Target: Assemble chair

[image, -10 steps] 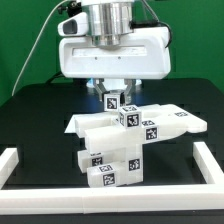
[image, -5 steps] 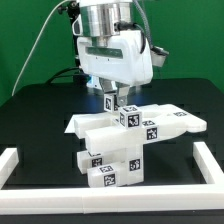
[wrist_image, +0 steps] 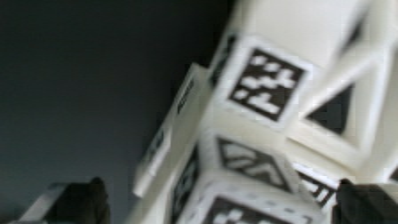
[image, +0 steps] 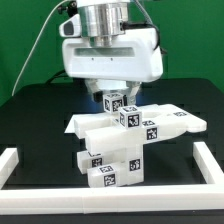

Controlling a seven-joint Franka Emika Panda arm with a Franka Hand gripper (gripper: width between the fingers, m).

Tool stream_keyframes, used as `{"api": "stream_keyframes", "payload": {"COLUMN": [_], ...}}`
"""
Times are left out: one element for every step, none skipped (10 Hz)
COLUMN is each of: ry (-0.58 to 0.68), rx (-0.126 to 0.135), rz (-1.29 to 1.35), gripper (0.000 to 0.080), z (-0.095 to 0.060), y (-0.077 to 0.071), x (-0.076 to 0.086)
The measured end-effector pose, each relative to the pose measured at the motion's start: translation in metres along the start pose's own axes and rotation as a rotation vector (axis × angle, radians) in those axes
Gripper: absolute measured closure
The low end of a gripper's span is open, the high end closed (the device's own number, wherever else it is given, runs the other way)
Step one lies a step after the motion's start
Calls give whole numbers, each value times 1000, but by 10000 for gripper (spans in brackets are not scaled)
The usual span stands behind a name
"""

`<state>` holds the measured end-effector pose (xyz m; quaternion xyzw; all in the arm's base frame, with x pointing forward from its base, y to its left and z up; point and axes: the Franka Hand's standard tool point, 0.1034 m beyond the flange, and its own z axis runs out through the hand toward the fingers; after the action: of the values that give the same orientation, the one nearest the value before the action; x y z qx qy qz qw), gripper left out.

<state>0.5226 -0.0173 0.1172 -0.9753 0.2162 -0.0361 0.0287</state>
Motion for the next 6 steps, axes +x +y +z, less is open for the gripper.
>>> {"api": "stream_keyframes", "payload": {"ry": [8,28,27,27,29,29], "rx": [-1,-3,-5,-10,-18,-19], "rz": [-88,-132,-182,-280,-406,-409], "gripper": [152,152,150,150,150,150], "z": [0,-1,-1,-1,-2,-2], "y": [-2,-4,-3,-3,-10,-8], "x": [-1,-3,-3,-2,-2,-1]}}
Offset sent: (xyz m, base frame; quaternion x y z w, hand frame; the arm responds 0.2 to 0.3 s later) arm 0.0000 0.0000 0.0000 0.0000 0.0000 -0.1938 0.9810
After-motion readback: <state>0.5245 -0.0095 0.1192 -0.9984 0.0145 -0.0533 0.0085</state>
